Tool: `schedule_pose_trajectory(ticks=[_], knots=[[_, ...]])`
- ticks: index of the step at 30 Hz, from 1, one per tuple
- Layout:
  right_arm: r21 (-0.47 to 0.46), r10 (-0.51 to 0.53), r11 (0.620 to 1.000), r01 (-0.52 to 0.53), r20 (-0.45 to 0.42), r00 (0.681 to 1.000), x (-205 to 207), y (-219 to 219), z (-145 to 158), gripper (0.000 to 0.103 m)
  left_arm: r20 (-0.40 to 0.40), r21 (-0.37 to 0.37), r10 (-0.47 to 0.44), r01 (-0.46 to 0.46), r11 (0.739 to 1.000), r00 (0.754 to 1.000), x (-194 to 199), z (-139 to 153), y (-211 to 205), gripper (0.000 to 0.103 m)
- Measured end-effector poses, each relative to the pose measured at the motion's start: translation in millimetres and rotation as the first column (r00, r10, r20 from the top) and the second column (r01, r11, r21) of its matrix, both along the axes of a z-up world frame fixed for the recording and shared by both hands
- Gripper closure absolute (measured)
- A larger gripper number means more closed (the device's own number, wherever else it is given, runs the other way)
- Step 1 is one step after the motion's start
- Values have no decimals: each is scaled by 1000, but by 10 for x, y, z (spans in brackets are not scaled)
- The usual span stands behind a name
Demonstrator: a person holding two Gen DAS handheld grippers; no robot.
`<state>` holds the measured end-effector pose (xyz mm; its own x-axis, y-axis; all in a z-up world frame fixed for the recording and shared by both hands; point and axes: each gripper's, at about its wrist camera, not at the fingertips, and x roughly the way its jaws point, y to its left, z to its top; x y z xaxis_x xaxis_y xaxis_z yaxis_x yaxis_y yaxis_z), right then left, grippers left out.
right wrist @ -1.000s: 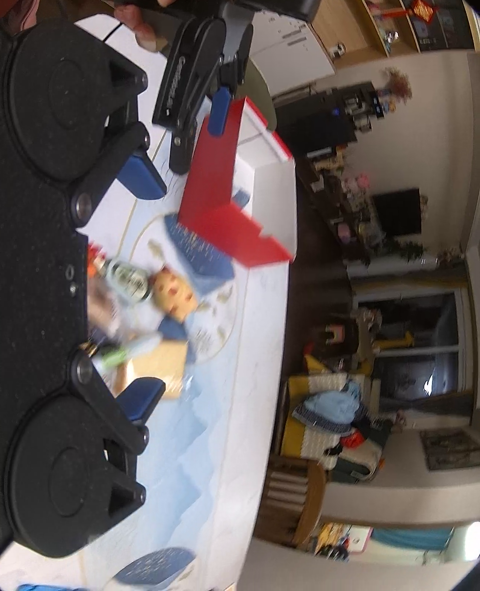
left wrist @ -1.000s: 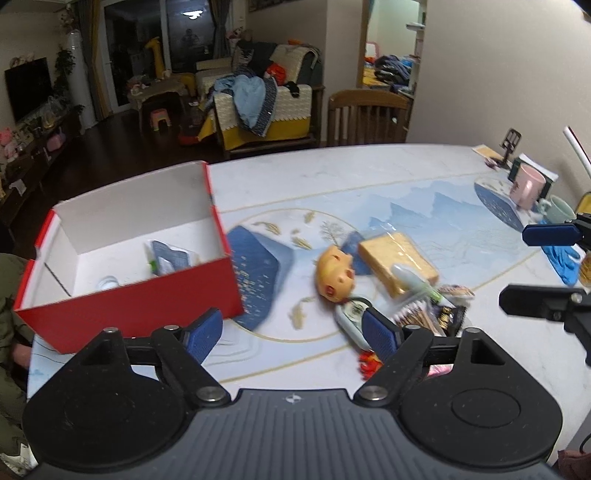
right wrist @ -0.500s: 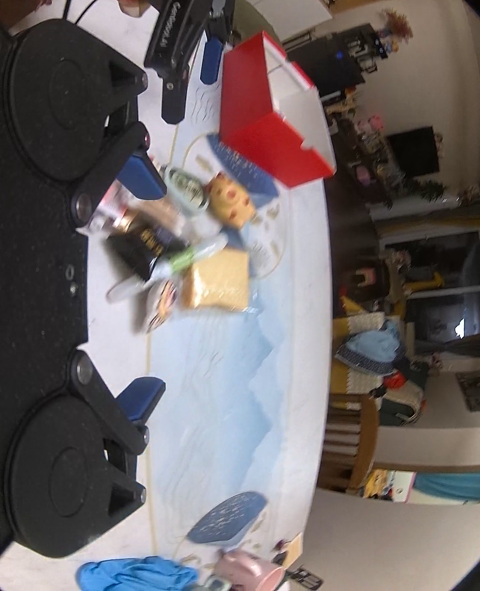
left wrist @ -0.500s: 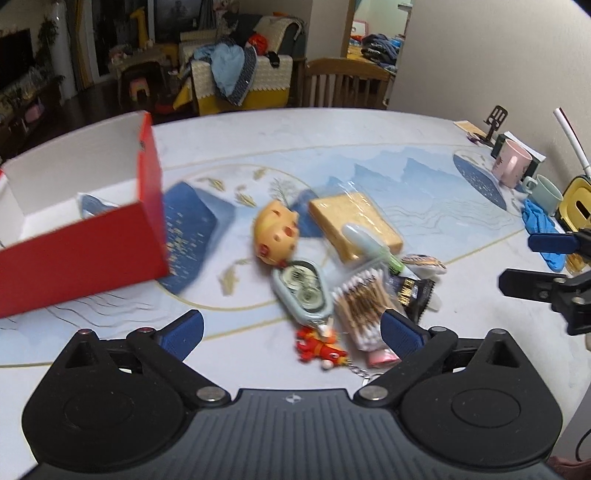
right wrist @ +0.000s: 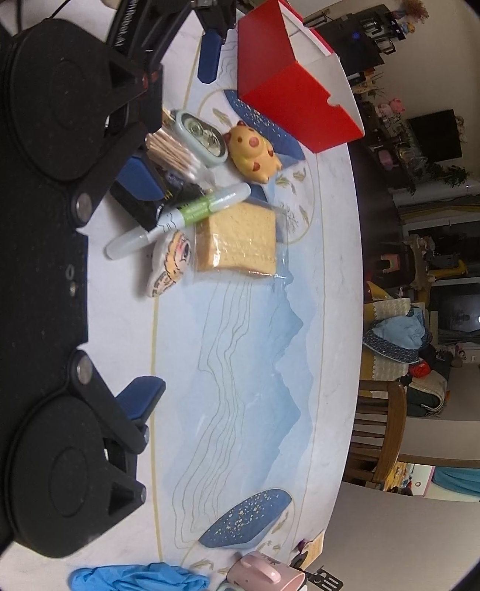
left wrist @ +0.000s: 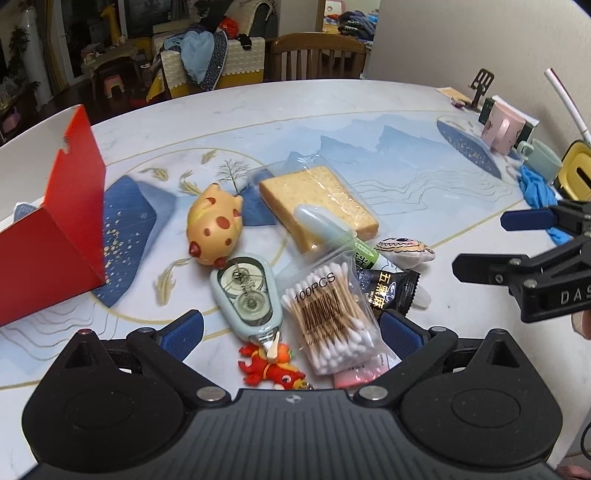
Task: Organize objects
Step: 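Grasp the cotton swab bag with the left gripper while the right gripper grasps the cartoon face badge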
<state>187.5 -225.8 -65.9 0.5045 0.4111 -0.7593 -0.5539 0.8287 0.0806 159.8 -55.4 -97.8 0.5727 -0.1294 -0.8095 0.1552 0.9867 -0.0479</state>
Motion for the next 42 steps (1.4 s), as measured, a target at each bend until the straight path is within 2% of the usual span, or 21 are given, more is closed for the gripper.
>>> schedule_pose_trajectory(ticks=[11, 17, 20, 22, 26, 28, 30, 36, 38, 39, 42], knots=[[-17, 9, 1000, -10, -57, 998, 196, 193, -225, 8, -10, 31, -47, 47, 998, 999, 79, -169, -176, 1], [46, -24, 998, 31, -138, 990, 303, 170, -334, 17, 7, 54, -38, 37, 998, 999, 65, -203, -187, 4], [80, -32, 996, 47, -171, 985, 345, 159, -355, 23, 9, 42, -45, 45, 998, 999, 58, -203, -192, 14], [87, -33, 995, 50, -185, 982, 362, 159, -371, 27, 18, 41, -51, 50, 998, 999, 49, -196, -205, 28], [96, -30, 994, 51, -215, 976, 372, 163, -412, 32, 26, 35, -68, 68, 997, 997, 47, -173, -228, 39], [114, -23, 992, 52, -236, 971, 376, 157, -420, 39, 30, 26, -71, 70, 997, 997, 39, -165, -227, 54], [125, -15, 991, 47, -243, 970, 365, 160, -410, 45, 23, 14, -77, 77, 997, 997, 36, -167, -231, 63], [120, 0, 992, 28, -222, 975, 302, 191, -357, 62, 24, 0, -68, 68, 998, 997, 22, -161, -210, 73], [115, -6, 993, 29, -197, 980, 277, 189, -327, 83, 23, 6, -63, 63, 998, 998, 23, -156, -193, 76], [97, -15, 995, 34, -192, 981, 275, 194, -321, 87, 22, 13, -61, 60, 998, 998, 23, -154, -190, 78], [78, -29, 996, 44, -182, 983, 272, 180, -330, 88, 20, 17, -54, 54, 998, 998, 22, -137, -171, 83]])
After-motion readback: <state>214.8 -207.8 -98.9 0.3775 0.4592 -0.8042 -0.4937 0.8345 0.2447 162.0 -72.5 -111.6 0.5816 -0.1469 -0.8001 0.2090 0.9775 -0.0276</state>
